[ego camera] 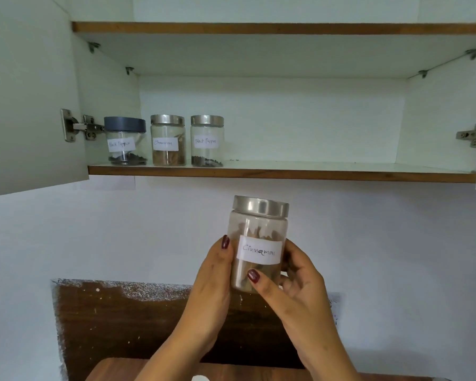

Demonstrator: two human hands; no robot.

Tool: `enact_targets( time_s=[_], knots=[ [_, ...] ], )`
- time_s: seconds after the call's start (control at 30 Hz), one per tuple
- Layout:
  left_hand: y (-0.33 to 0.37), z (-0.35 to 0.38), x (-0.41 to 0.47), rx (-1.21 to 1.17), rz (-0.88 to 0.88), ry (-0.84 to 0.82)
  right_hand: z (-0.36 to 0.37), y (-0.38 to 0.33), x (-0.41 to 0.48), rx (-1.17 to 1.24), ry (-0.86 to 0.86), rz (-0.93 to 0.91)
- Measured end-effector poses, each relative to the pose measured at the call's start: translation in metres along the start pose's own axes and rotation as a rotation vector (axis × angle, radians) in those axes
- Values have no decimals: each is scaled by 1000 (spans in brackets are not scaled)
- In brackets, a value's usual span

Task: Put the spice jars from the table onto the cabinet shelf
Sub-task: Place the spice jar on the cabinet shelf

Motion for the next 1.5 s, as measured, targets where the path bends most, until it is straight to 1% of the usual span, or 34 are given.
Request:
enact_targets(
  time_s=[0.07, 0.13, 0.27, 0.37, 0.5, 0.63, 0.77, 0.97, 1.1, 1.2, 1.37, 1.5],
  knots=[
    [11, 2, 6, 59, 43, -14, -4, -5, 7, 3, 19, -8],
    [25, 4, 14, 119, 123, -31, -8, -11, 16, -12, 34, -29],
    [37, -3, 38, 218, 249, -23, -15, -28, 41, -118, 84, -103],
    [31, -11, 53, 308, 250, 19, -17, -40, 64, -183, 108, -152],
    [35, -15, 76, 346, 262, 51, -14, -58, 94, -217, 109, -202],
    [41, -20, 109, 398, 316, 74, -5, -78, 128, -287, 75, -259],
    [44, -27, 145, 524, 393, 94, 7, -94, 162, -398, 62, -306],
    [36, -33, 182, 661, 453, 139, 13, -85, 209, -494, 64, -237],
    [30, -34, 193, 726, 464, 165, 13, -79, 226, -592, 71, -215],
    [29, -33, 197, 799, 484, 182, 12, -80, 234, -644, 52, -161],
    [33, -26, 200, 982, 529, 191, 13, -85, 242, -743, 63, -141],
    [34, -24, 208, 1137, 493, 170, 13, -82, 251, -818, 62, -103]
  ],
)
Point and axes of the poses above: each hand's wrist, its own x-axis towards the middle knuckle, its own z-axis out of the palm, y = z × x, the point moved 5 cm from there along x, towards the middle knuckle, and after that the axes turned 6 degrees about z, right-handed, at the moved point
